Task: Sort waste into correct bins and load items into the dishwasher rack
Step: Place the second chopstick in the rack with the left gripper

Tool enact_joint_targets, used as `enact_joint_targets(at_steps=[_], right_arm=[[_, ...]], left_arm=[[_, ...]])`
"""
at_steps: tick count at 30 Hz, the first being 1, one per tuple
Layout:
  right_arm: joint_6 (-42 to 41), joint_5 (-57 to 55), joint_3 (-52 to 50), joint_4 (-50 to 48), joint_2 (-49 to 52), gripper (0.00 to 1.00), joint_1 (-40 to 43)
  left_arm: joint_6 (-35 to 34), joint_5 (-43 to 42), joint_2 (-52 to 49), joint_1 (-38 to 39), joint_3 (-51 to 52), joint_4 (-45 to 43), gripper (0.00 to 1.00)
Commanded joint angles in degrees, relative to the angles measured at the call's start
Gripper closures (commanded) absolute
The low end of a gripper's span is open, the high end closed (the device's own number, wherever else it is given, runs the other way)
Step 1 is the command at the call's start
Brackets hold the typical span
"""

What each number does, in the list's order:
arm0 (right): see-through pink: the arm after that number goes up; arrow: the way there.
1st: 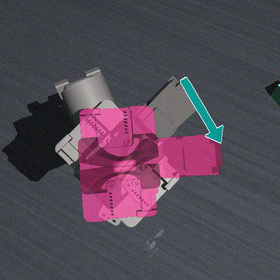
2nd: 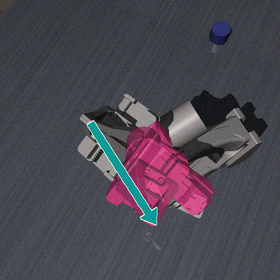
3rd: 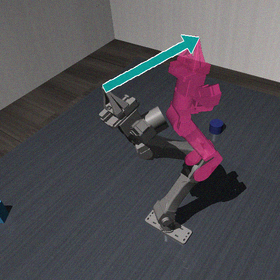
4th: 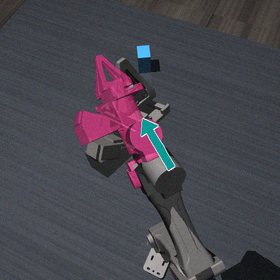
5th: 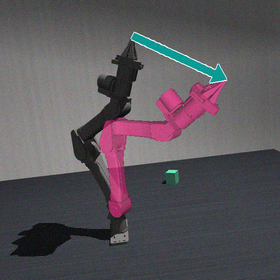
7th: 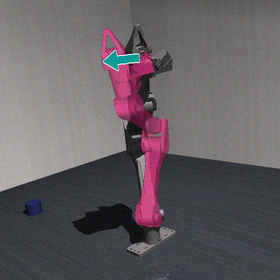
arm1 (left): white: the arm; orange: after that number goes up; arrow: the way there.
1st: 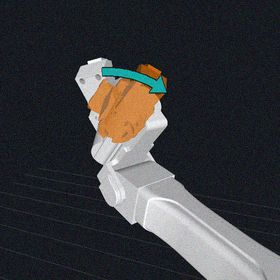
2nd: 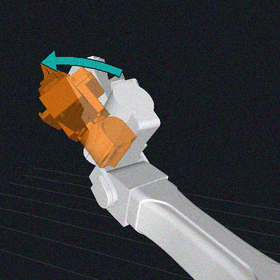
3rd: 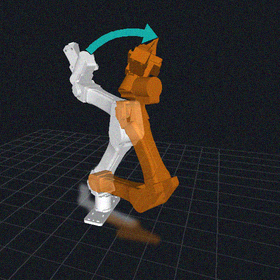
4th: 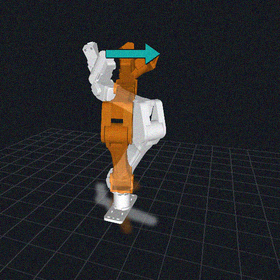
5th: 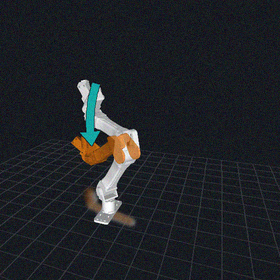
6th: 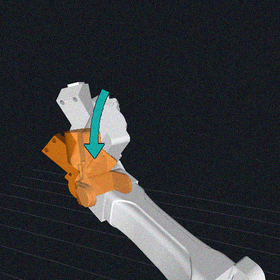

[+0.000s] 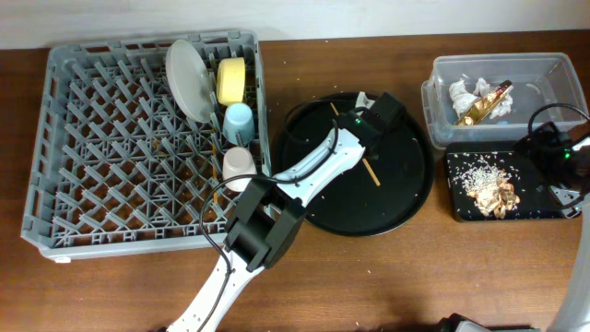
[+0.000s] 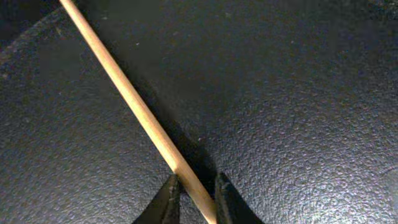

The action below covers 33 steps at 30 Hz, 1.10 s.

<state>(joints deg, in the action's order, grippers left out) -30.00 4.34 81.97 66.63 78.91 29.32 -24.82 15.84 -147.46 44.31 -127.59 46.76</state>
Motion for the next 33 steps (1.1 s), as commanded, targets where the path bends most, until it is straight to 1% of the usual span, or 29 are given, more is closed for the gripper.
enact_joint_targets(at_steps=[1, 2, 3, 5, 7, 9, 12, 13, 14, 15, 17, 18, 20, 21, 22, 24, 26, 28, 30, 31, 33], right_arm=[[-0.3, -0.5, 0.7, 0.0, -0.4, 0.01, 0.0], [-0.3, -0.5, 0.7, 0.0, -0.4, 0.02, 0.0], [-0.3, -0.5, 0.7, 0.0, -0.4, 0.01, 0.0], [-0.3, -0.5, 0.7, 0.0, -0.4, 0.02, 0.0], [-0.3, -0.5, 0.7, 0.0, -0.4, 0.02, 0.0], [-0.3, -0.5, 0.7, 0.0, -0.4, 0.02, 0.0], [-0.3, -0.5, 0.7, 0.0, -0.4, 0.02, 0.0], [-0.3, -0.5, 0.7, 0.0, -0.4, 0.01, 0.0], [-0.3, -0.5, 0.7, 0.0, -0.4, 0.02, 0.0], [-0.3, -0.5, 0.7, 0.0, -0.4, 0.02, 0.0], [-0.3, -0.5, 0.7, 0.0, -0.4, 0.02, 0.0], [-0.3, -0.5, 0.7, 0.0, -0.4, 0.02, 0.0], [-0.3, -0.5, 0.7, 0.0, -0.4, 0.02, 0.0], [-0.3, -0.5, 0.7, 0.0, -0.4, 0.01, 0.0], [-0.3, -0.5, 0.7, 0.0, -0.4, 0.02, 0.0], [-0.3, -0.5, 0.7, 0.0, -0.4, 0.02, 0.0], [-0.3, -0.5, 0.7, 0.0, -0.4, 0.01, 0.0], [-0.3, -0.5, 0.7, 0.0, -0.4, 0.02, 0.0], [-0.3, -0.5, 0.7, 0.0, -0.4, 0.02, 0.0], [-0.3, -0.5, 0.7, 0.0, -0.4, 0.02, 0.0], [-0.3, -0.5, 0.7, 0.0, -0.4, 0.02, 0.0]], left_arm=[[1.4, -1.0, -2.8, -0.2, 1.4, 1.9, 0.92], [1.4, -1.0, -2.8, -0.2, 1.0, 1.9, 0.98], [1.4, -1.0, -2.8, -0.2, 0.1, 2.0, 0.99], [1.4, -1.0, -2.8, -0.2, -2.9, 3.4, 0.99], [3.1, -1.0, -2.7, -0.8, -10.3, 9.0, 0.99], [6.8, -1.0, -2.7, -2.3, -23.6, 21.1, 0.99], [7.1, -0.8, -2.7, -5.2, -43.7, 38.0, 1.00], [7.1, -0.8, -2.7, -7.2, -52.2, 44.9, 1.00], [6.9, -0.3, 1.2, -10.4, -52.2, 50.0, 1.00], [9.9, -3.3, 3.7, -12.9, -52.0, 50.0, 1.00], [10.7, -8.1, 5.9, -15.4, -52.0, 50.0, 1.00], [12.5, -9.8, 8.0, -16.9, -51.4, 50.0, 1.00], [14.1, -9.4, 14.9, -19.9, -44.4, 50.0, 1.00], [13.8, -8.4, 18.5, -21.2, -38.9, 50.0, 1.00], [12.0, -8.3, 21.9, -22.3, -33.7, 50.0, 1.00], [8.0, -8.3, 30.0, -26.3, -19.8, 50.0, 0.99], [7.7, -8.3, 34.0, -29.7, -8.2, 49.2, 0.99], [7.7, -9.0, 34.4, -31.4, 0.3, 46.4, 0.99], [7.7, -12.1, 34.4, -33.0, 8.4, 40.7, 0.99], [7.7, -12.2, 34.4, -33.6, 13.9, 35.8, 0.99], [7.7, -12.0, 34.4, -34.4, 21.1, 29.5, 1.00]])
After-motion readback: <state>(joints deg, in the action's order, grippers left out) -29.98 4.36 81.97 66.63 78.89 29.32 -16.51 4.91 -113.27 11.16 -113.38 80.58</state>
